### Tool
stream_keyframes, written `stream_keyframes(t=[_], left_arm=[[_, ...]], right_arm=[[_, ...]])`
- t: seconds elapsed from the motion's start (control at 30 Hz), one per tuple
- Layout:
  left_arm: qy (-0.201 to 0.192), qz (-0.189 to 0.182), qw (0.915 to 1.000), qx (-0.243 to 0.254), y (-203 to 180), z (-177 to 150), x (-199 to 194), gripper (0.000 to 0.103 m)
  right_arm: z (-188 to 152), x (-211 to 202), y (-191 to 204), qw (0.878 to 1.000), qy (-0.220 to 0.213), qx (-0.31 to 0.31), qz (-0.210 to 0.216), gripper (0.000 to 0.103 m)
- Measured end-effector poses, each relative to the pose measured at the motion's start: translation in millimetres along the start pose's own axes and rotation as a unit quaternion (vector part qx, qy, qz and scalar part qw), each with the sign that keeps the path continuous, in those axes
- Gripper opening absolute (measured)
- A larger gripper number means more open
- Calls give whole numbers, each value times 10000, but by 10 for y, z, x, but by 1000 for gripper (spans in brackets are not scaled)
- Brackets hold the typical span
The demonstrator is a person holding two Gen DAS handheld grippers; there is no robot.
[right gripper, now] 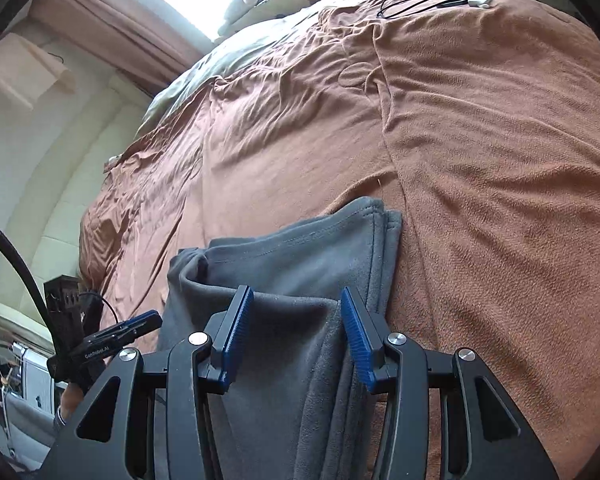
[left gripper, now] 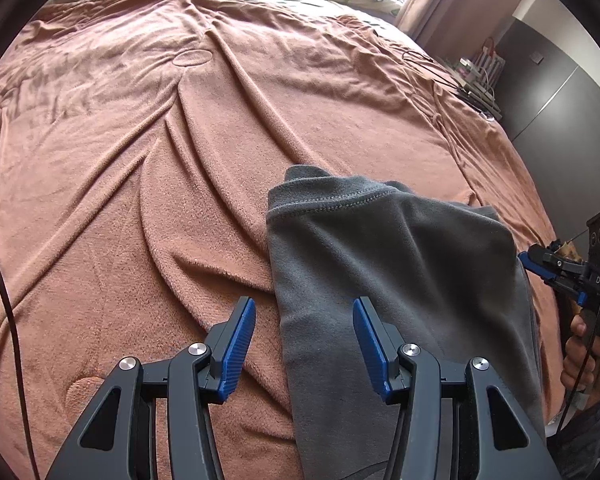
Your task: Fold small clothes
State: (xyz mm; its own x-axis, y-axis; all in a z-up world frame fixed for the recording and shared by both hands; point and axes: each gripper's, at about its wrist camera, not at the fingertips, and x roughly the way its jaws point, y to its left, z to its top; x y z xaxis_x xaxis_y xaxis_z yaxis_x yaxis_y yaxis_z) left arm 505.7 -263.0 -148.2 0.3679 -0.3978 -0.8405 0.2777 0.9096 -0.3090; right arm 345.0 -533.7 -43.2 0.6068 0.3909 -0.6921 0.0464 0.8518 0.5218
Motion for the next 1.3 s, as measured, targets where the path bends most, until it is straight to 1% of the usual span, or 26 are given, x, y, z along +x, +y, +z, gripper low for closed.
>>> stream_keyframes(t=[0.1, 0.37, 0.5, 0.53, 0.57, 0.6, 0.63, 0.67, 0.73, 0.8, 0.9, 0.97, 1.07, 1.13, 1.23, 1.3], left_arm=[[-4, -26, 10000, -21, 6, 8, -3, 53], [25, 42, 10000, 6, -7, 3, 33, 53], [86, 103, 9999, 19, -12, -11, 96, 53], [101, 127, 9999, 29, -12, -11, 113, 53], [113, 153, 9998, 40, -11, -16, 126, 53], [122, 180, 9998, 47, -10, -17, 140, 53], [126, 200, 9997, 51, -7, -20, 150, 53], [131, 219, 9997, 52, -5, -21, 159, 53], [142, 243, 9996, 55, -3, -19, 174, 53], [134, 291, 9995, 78, -7, -18, 181, 53], [134, 347, 9993, 52, 10, -27, 190, 53], [148, 335, 9993, 21, 23, -26, 199, 53], [149, 351, 9993, 19, 19, -20, 200, 53], [147, 333, 9993, -5, 25, -20, 183, 53], [92, 321, 9994, -66, 49, 5, 121, 53], [7, 300, 9995, -101, 57, 18, 59, 53]], right_arm=[[-6, 79, -46, 9998, 141, 83, -73, 43], [-69, 83, -60, 9993, 345, 128, 71, 43], [-66, 172, -53, 9992, 382, 83, 96, 42], [-62, 183, -45, 9993, 374, 43, 24, 33], [-57, 196, -46, 9992, 368, 15, -148, 15], [-50, 196, -64, 9989, 354, 52, -317, 6], [-52, 180, -79, 9989, 320, 141, -321, 4], [-51, 140, -70, 9990, 247, 162, -329, 4], [-45, 28, 28, 9988, 49, -20, -494, 3], [-40, -109, 135, 9981, -210, -153, -565, 3], [-36, -244, 149, 9953, -468, -121, -834, 2], [-54, -212, 71, 9952, -434, 6, -879, 2], [-106, 7, -4, 9937, -82, 50, -1116, 3], [-111, 104, -55, 9934, 133, 151, -1132, 4], [-79, -68, -22, 9945, -51, 294, -1005, 10], [-65, -231, 25, 9939, -277, 266, -1037, 10]])
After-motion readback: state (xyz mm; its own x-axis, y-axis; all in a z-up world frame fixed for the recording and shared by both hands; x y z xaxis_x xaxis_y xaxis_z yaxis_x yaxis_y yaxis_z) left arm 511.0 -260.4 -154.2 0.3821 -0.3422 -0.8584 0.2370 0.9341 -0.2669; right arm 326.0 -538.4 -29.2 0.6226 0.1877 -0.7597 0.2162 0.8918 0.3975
